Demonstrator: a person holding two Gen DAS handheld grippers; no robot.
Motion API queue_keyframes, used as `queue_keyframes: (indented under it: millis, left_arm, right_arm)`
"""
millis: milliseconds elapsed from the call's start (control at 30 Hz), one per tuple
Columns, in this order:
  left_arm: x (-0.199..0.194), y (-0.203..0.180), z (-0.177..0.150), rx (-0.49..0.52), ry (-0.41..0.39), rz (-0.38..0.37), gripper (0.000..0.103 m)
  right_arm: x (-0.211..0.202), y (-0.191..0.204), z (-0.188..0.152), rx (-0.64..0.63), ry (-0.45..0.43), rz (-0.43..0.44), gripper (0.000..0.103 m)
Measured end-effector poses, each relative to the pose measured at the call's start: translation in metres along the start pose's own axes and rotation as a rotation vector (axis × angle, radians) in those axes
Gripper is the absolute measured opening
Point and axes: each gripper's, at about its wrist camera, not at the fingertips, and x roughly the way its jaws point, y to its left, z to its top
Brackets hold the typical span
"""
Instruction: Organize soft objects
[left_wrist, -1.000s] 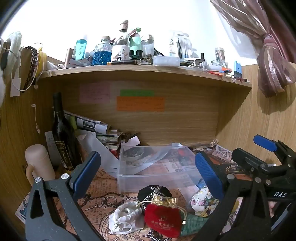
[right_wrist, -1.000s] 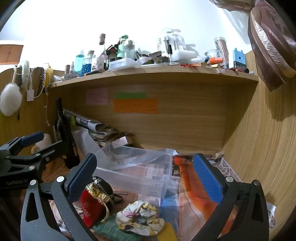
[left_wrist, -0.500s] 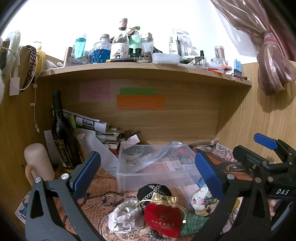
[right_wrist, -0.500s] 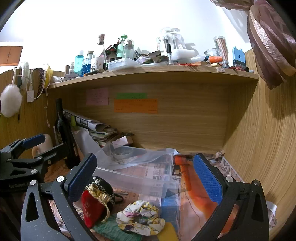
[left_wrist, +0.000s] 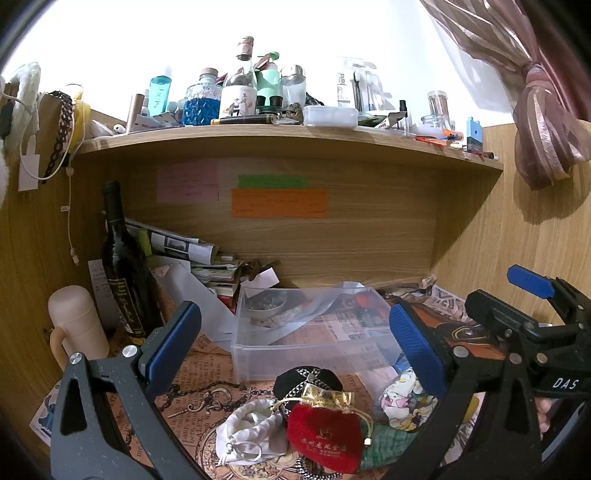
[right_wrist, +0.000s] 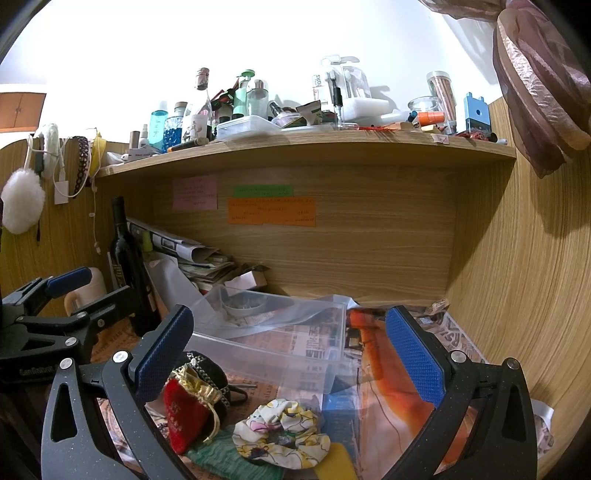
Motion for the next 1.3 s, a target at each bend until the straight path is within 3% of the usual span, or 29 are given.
queue_keyframes:
  millis: [1300]
  left_arm:
    - [-0.0028, 0.0018, 0.0011, -0.024, -0.005, -0.004, 0.103]
  right_arm:
    - [0.0, 0.0009, 0.0012, 0.004, 0.004, 0.004, 0.103]
